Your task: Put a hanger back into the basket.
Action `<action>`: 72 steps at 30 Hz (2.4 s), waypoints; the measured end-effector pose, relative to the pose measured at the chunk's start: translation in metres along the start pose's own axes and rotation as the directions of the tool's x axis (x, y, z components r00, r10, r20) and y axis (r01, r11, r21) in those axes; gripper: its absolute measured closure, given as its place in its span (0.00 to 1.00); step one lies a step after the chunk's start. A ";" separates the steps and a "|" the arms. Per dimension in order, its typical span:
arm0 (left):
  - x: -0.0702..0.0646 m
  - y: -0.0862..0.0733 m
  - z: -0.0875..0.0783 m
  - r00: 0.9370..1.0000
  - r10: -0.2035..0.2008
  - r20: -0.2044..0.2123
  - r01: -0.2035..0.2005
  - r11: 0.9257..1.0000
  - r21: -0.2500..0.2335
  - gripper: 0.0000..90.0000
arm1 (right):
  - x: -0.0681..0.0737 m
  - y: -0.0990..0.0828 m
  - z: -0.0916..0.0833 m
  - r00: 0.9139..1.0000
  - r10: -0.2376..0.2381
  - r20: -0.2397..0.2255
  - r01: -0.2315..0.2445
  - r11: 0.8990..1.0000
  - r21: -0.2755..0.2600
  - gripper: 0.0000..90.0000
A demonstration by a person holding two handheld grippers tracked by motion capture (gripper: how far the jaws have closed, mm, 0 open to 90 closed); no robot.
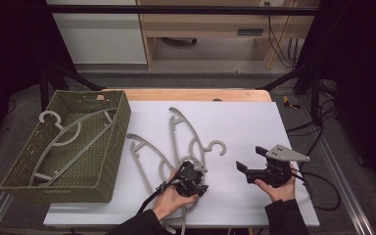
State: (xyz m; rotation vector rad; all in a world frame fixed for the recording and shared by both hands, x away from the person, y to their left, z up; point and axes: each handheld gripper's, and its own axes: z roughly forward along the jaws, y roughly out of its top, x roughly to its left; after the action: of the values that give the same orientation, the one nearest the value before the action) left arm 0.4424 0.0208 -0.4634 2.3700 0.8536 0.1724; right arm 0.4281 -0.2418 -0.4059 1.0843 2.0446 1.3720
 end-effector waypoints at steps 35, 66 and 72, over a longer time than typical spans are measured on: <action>-0.009 0.002 0.004 0.995 0.074 0.064 -0.070 0.995 -0.066 0.79 | -0.003 0.002 -0.005 1.000 -0.001 0.001 0.001 1.000 -0.015 0.11; 0.000 -0.006 -0.013 0.988 0.142 0.061 -0.145 0.988 0.056 0.84 | -0.003 0.002 -0.008 1.000 0.004 0.004 -0.004 1.000 -0.026 0.11; 0.010 -0.005 -0.016 0.987 0.150 0.064 -0.155 0.984 0.083 0.84 | -0.003 0.002 -0.008 1.000 0.005 0.002 -0.004 1.000 -0.025 0.11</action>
State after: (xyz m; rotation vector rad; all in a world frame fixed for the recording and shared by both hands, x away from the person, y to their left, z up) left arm 0.4426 0.0378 -0.4547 2.5105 0.6653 0.1304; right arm 0.4249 -0.2484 -0.4010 1.0796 2.0194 1.3951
